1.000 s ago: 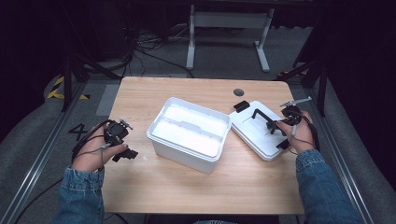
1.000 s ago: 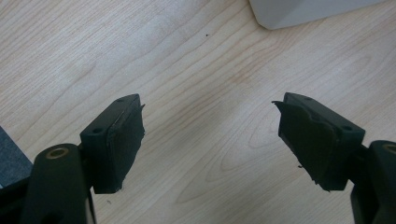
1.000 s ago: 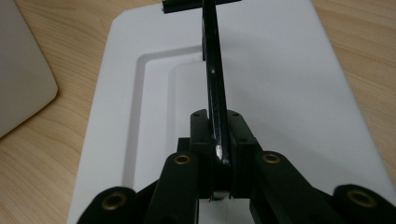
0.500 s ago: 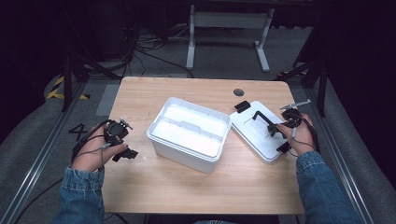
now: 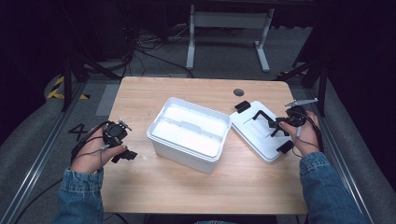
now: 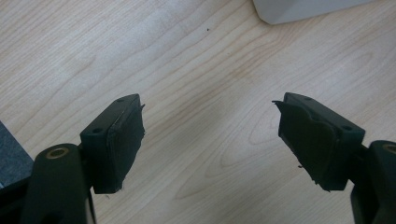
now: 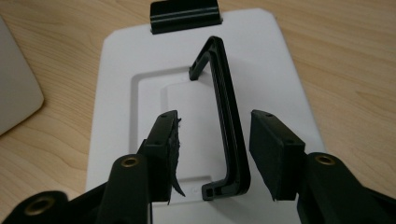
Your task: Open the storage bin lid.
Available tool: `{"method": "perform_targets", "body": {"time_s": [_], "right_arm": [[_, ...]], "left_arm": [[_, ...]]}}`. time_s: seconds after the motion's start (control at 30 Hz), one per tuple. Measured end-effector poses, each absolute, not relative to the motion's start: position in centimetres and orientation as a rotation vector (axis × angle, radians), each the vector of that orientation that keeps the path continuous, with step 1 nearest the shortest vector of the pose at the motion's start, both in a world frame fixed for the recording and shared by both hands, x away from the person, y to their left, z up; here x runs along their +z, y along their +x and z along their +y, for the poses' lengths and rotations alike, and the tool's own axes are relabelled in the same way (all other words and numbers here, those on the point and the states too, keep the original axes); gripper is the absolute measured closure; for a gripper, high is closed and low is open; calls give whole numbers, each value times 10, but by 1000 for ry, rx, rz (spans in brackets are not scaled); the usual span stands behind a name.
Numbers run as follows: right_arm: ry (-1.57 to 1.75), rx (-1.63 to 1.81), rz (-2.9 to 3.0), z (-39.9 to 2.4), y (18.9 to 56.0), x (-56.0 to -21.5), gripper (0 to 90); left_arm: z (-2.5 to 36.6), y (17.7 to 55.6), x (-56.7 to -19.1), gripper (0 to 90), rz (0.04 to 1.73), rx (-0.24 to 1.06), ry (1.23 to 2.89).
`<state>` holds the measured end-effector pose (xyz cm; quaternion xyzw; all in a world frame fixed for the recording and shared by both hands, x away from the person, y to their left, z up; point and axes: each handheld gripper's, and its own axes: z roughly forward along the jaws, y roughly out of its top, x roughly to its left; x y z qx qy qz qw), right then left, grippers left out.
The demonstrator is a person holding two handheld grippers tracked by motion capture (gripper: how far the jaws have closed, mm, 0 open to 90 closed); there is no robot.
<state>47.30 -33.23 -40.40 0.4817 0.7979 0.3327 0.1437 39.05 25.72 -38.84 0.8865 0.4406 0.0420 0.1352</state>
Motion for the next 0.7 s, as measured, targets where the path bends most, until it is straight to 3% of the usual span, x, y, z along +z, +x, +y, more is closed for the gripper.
{"method": "perform_targets", "body": {"time_s": [0.7], "right_arm": [[1137,1170,2428,-292,407,-366,515]], "left_arm": [[263,383,-389,228,1310,111,2535]]}}
